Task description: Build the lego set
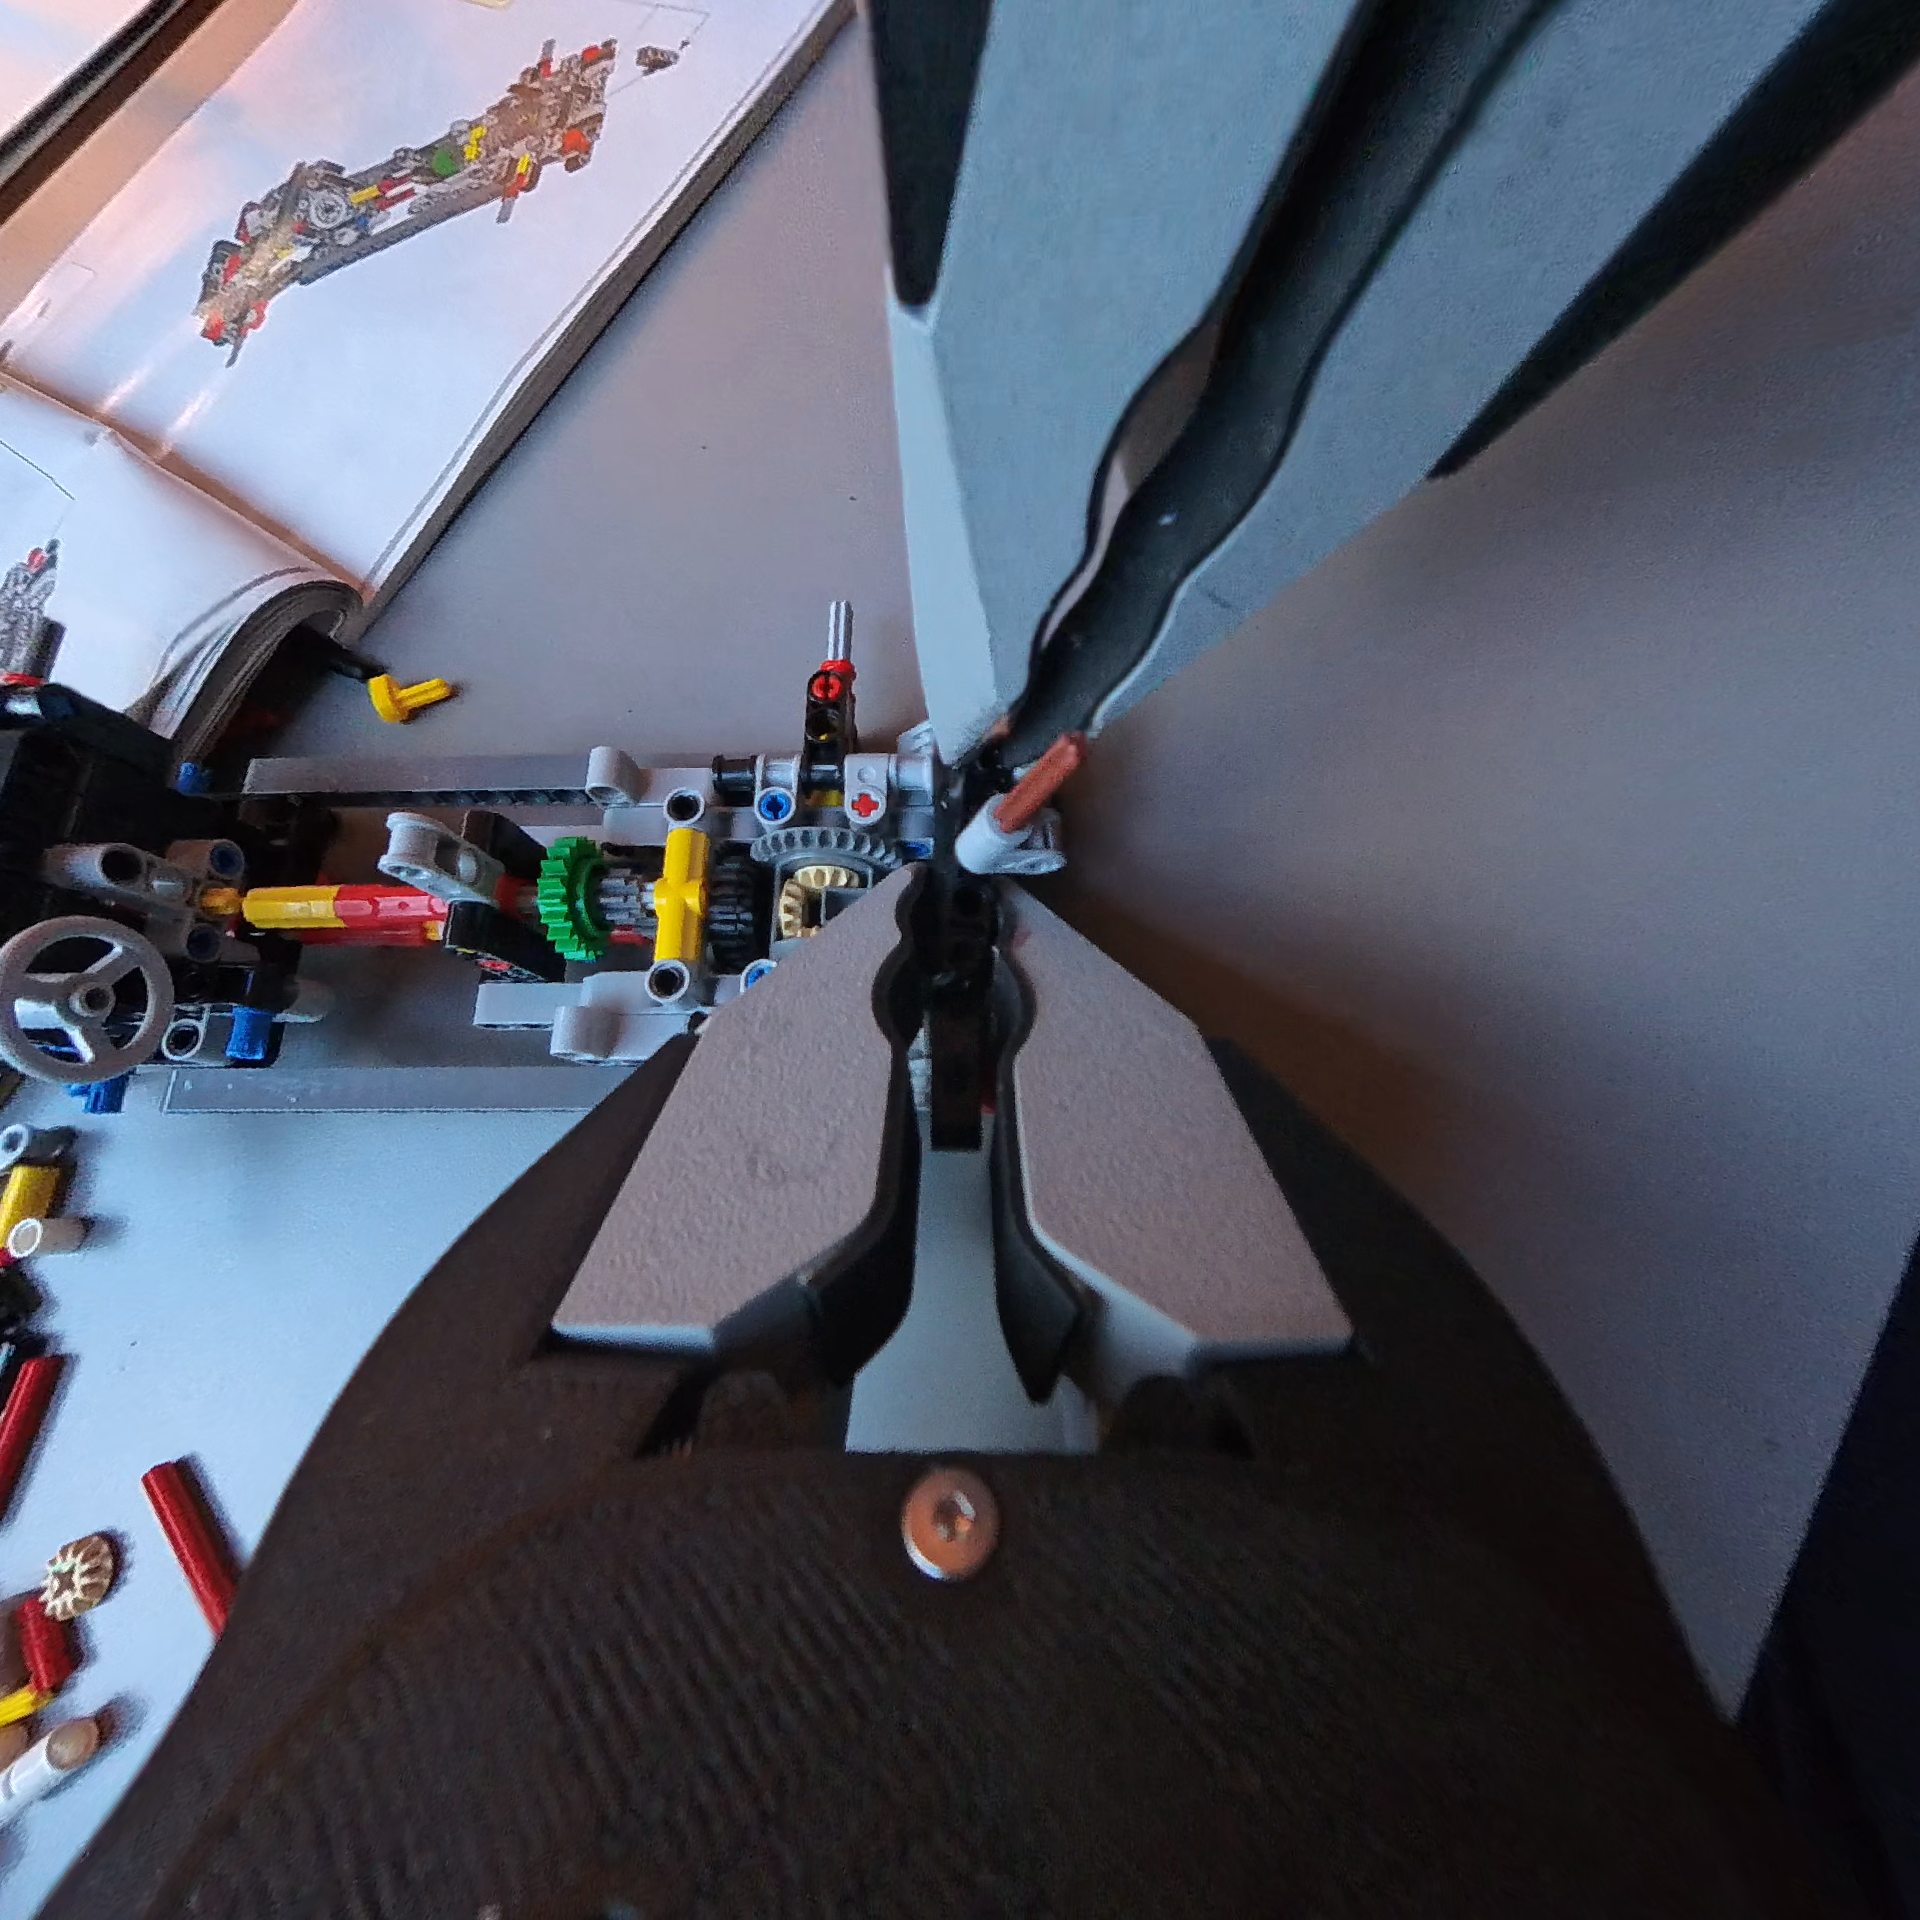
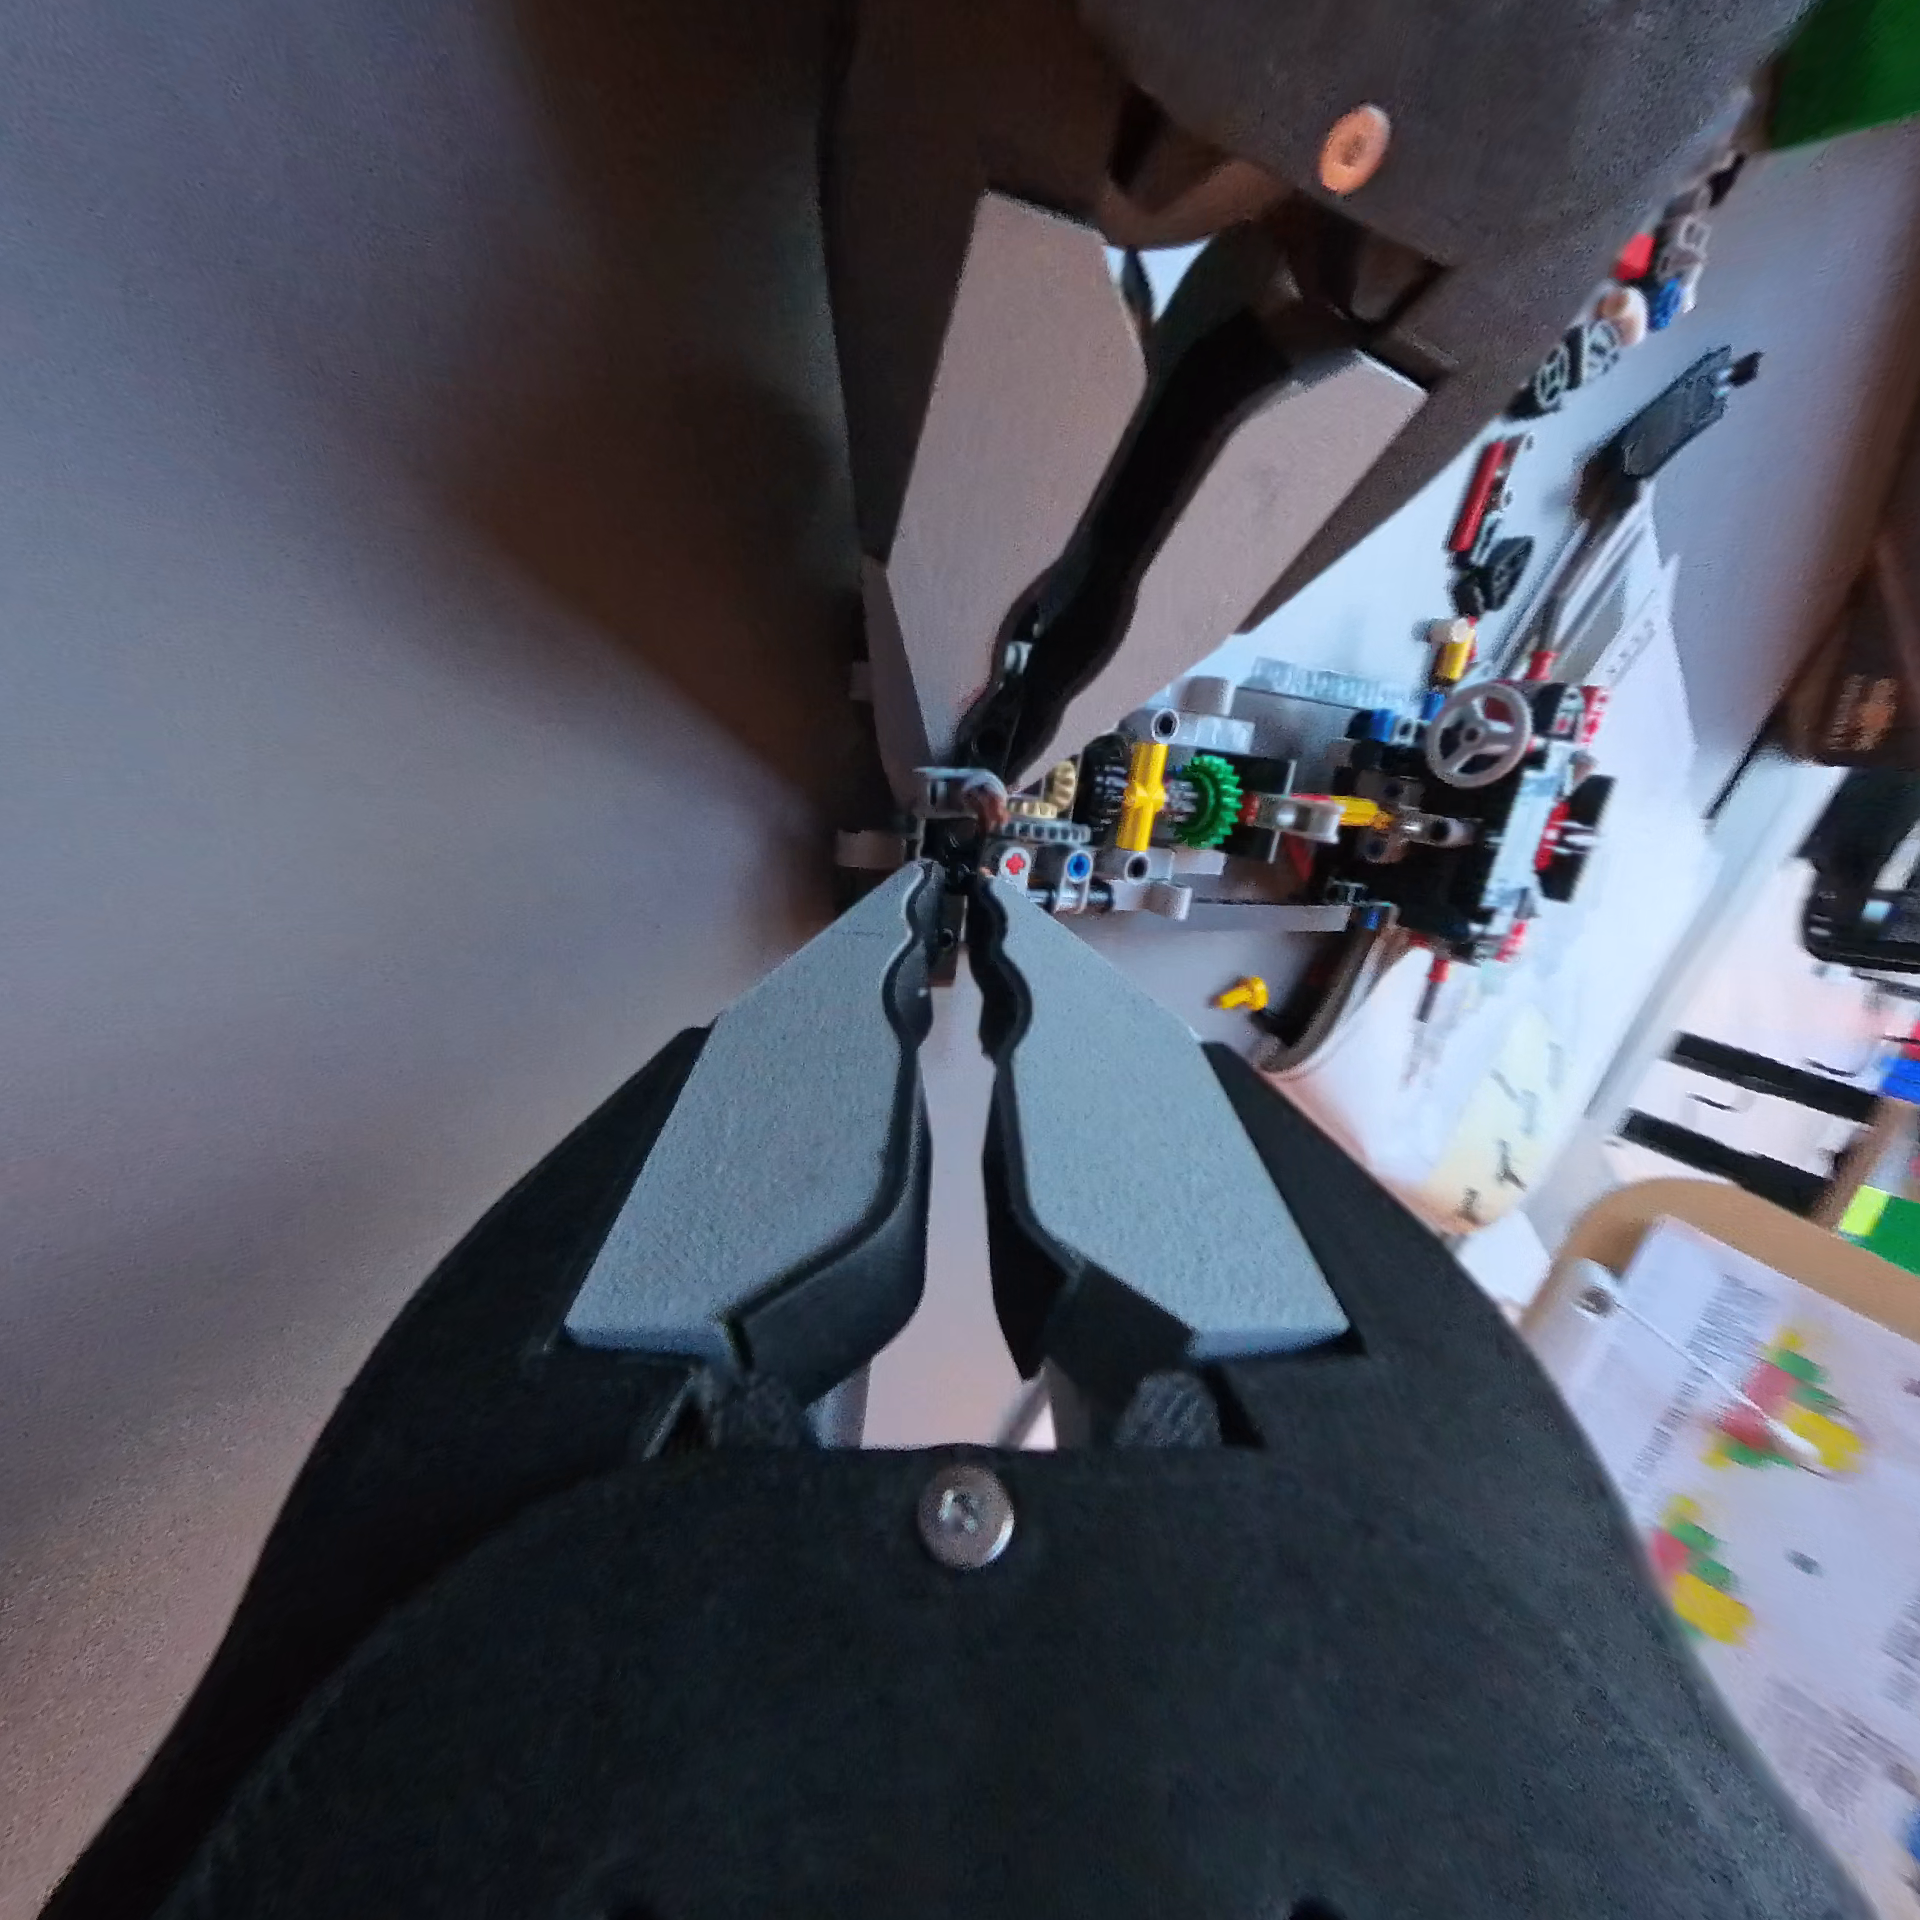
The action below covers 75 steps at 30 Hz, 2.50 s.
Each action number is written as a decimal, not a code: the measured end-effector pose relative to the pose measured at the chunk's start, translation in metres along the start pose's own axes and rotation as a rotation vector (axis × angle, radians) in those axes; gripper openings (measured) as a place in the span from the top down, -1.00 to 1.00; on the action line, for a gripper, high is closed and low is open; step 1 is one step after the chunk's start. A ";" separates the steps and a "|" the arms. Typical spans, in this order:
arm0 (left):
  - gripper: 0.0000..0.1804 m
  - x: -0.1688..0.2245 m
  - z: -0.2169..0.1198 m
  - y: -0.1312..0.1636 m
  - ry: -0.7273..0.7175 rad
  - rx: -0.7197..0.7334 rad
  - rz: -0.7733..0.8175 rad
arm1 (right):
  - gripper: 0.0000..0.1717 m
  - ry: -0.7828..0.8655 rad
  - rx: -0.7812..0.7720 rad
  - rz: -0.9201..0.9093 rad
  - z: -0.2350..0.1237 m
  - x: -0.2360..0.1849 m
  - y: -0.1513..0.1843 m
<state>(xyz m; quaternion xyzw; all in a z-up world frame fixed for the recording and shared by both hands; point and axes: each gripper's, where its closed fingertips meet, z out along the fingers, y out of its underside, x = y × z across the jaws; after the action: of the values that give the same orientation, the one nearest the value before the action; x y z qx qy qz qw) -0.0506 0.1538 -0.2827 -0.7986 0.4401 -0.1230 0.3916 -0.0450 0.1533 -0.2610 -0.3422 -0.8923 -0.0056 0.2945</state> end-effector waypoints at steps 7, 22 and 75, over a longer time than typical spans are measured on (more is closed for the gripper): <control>0.93 -0.005 0.001 0.000 -0.026 0.004 0.003 | 0.98 -0.074 -0.021 0.053 0.002 0.004 0.002; 0.93 -0.005 0.000 0.001 -0.018 0.009 0.004 | 0.97 -0.339 0.267 0.215 0.002 0.006 -0.001; 0.73 -0.028 -0.028 -0.018 -0.035 0.064 -0.085 | 0.99 -0.309 0.460 0.554 0.004 0.017 0.007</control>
<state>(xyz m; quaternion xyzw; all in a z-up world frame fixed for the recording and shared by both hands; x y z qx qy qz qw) -0.0714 0.1674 -0.2468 -0.8057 0.3947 -0.1396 0.4191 -0.0523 0.1698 -0.2564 -0.4922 -0.7778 0.3259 0.2158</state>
